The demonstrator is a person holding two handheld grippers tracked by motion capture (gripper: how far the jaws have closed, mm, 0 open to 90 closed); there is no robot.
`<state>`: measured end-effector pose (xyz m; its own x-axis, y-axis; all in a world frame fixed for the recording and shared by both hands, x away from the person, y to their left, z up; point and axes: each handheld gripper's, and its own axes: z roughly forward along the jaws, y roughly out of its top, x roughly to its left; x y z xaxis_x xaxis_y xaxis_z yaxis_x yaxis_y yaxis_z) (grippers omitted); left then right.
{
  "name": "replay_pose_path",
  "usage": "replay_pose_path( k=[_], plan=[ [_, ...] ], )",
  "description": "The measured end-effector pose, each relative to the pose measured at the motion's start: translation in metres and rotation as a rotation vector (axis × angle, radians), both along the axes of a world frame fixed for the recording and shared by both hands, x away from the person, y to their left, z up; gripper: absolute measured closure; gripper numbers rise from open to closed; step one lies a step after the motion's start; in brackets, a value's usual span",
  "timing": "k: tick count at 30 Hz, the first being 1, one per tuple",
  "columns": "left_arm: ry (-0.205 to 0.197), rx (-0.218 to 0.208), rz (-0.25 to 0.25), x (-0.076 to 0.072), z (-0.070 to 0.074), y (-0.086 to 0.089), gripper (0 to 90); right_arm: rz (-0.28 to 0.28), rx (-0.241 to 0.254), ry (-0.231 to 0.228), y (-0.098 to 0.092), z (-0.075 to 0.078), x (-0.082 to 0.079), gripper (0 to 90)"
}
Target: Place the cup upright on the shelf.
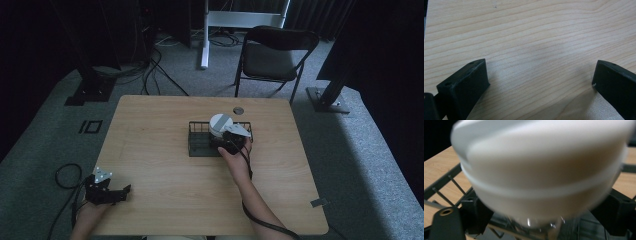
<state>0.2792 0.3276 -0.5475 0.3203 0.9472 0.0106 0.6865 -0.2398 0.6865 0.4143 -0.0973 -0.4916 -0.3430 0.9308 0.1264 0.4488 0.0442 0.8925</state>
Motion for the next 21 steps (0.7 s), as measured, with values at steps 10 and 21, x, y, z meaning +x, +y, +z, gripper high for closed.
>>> replay_pose_path(
  k=[10, 21],
  plan=[
    [0.000, 0.000, 0.000, 0.000, 0.000, 0.000, 0.6, 0.008, 0.023, -0.047, -0.007, -0.003, -0.006, 12.2],
    [0.000, 0.000, 0.000, 0.000, 0.000, 0.000, 0.6, 0.029, 0.007, -0.089, -0.010, 0.001, -0.013, 12.2]
  ],
)
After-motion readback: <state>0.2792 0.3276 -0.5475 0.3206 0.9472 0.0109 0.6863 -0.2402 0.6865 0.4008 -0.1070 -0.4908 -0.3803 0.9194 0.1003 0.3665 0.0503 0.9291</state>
